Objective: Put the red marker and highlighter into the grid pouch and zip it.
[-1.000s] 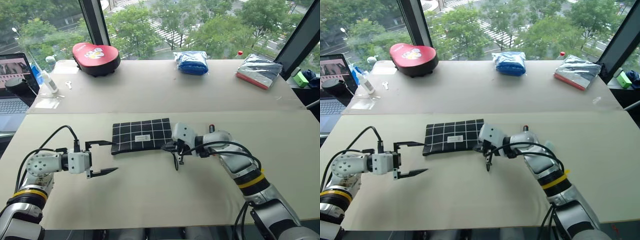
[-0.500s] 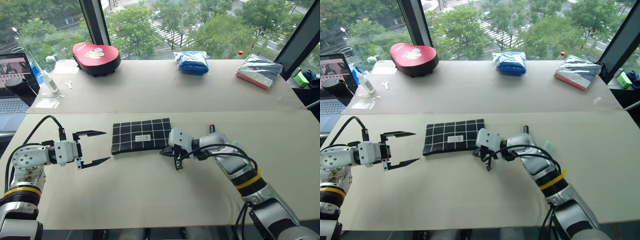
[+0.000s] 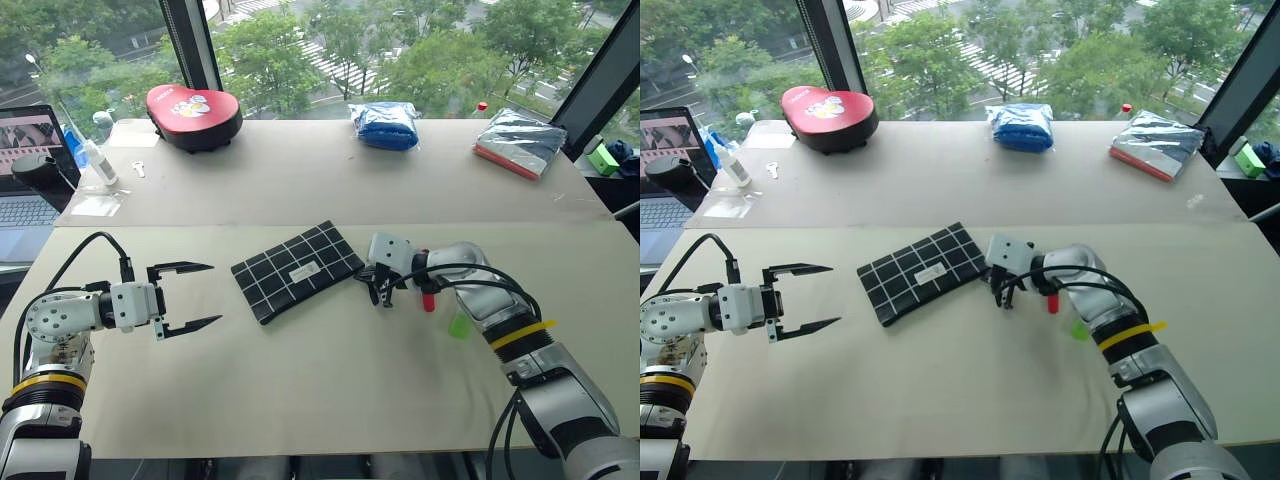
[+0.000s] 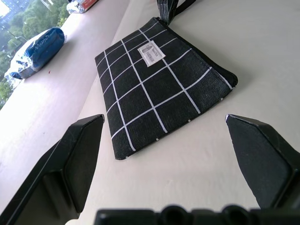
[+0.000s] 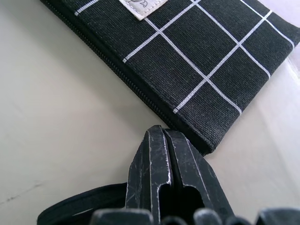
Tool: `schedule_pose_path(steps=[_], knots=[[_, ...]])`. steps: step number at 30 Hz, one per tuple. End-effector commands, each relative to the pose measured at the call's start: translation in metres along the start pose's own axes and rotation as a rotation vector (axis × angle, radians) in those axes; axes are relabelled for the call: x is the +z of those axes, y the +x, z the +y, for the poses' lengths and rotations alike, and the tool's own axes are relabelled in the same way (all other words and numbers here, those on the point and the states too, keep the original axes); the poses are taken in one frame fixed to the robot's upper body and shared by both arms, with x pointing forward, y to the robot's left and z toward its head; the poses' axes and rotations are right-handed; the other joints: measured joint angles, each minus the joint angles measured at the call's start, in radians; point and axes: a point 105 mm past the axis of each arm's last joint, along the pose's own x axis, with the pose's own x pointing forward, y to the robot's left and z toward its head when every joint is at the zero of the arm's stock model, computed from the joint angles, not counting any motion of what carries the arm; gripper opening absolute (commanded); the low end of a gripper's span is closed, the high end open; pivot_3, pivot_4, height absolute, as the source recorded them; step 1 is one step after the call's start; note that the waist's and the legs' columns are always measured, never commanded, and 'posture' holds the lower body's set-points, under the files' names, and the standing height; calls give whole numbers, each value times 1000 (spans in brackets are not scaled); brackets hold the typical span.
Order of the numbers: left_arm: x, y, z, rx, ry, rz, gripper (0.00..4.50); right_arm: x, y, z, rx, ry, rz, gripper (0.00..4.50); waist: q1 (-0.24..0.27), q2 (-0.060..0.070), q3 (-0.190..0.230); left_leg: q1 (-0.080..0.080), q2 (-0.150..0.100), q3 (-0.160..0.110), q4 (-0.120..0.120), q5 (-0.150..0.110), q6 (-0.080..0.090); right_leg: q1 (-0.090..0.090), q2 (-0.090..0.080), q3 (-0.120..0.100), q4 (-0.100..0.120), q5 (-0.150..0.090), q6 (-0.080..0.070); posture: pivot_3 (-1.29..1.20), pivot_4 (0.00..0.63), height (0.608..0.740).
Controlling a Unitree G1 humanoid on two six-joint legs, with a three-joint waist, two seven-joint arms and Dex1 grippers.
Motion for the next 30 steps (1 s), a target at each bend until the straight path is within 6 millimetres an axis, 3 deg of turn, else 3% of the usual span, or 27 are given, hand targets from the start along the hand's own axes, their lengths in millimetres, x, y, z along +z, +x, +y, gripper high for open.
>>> schedule_pose_path(steps=[1,4,7,11,17,19,27,30], knots=[[6,7,0,-31,50,-13,4500,29,-16,12,127,105,-183,20,0,0,0,0,0,0,0,0,0,0,0,0,0,0,0,0,150,740],[6,13,-4,-58,51,-26,4500,46,-35,17,219,185,-333,20,0,0,0,-3,0,-1,0,0,0,-2,0,0,-1,0,0,0,150,740],[7,16,-3,-62,52,-32,4500,52,-37,-1,137,208,-375,20,0,0,0,-3,0,-1,1,0,0,-1,0,0,-1,0,0,0,150,740],[7,18,-1,-68,55,-36,4500,54,-26,-31,-45,249,-348,20,-6,0,0,-3,1,0,0,0,0,-3,0,-1,0,0,0,0,150,740],[6,21,0,-76,60,-39,4500,41,1,-26,-88,219,-236,20,-5,0,0,-5,1,-1,0,1,-2,-5,0,-3,1,0,0,0,150,740],[7,23,0,-80,63,-42,4500,35,8,-21,-85,191,-191,20,-6,0,0,-13,0,-1,2,4,-7,-13,-1,-3,1,1,-1,0,150,740],[7,27,-3,-105,78,-46,4500,0,19,-19,-129,13,39,20,-10,0,0,-15,0,0,2,5,-8,-15,-1,-3,2,1,-1,0,150,740],[8,29,-5,-122,91,-47,4500,-2,21,-18,-128,-47,68,20,-8,0,0,-14,0,0,2,5,-7,-14,-1,-3,2,1,-1,0,150,740]])
